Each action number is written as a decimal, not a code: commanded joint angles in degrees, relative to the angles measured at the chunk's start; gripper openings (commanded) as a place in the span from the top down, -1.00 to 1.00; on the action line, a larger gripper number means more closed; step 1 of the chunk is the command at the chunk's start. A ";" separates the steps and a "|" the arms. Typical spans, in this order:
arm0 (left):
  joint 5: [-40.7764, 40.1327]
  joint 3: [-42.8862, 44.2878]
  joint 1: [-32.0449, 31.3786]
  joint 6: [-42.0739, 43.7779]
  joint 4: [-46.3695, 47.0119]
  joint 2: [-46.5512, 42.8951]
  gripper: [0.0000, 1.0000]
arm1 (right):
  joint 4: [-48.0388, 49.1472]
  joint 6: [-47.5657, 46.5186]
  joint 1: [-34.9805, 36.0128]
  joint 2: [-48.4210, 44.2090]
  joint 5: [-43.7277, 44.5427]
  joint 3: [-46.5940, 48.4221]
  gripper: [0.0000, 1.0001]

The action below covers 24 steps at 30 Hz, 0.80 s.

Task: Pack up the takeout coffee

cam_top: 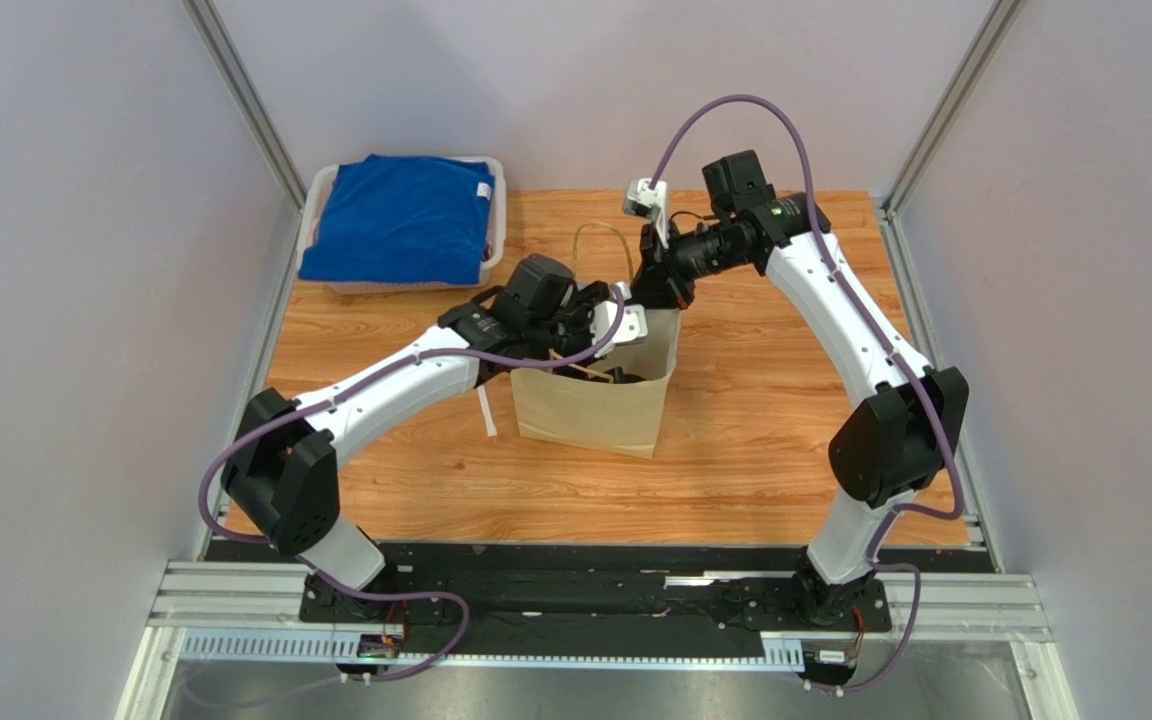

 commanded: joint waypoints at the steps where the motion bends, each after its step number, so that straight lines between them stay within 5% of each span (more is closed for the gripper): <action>1: 1.85 -0.53 0.36 0.91 4.62 -3.64 -0.98 | 0.86 0.10 0.85 -3.21 -0.56 -0.60 1.00; 24: 4.48 -0.89 2.29 -7.08 9.11 -8.65 -0.96 | 2.89 -4.47 1.11 -6.81 1.81 -4.65 1.00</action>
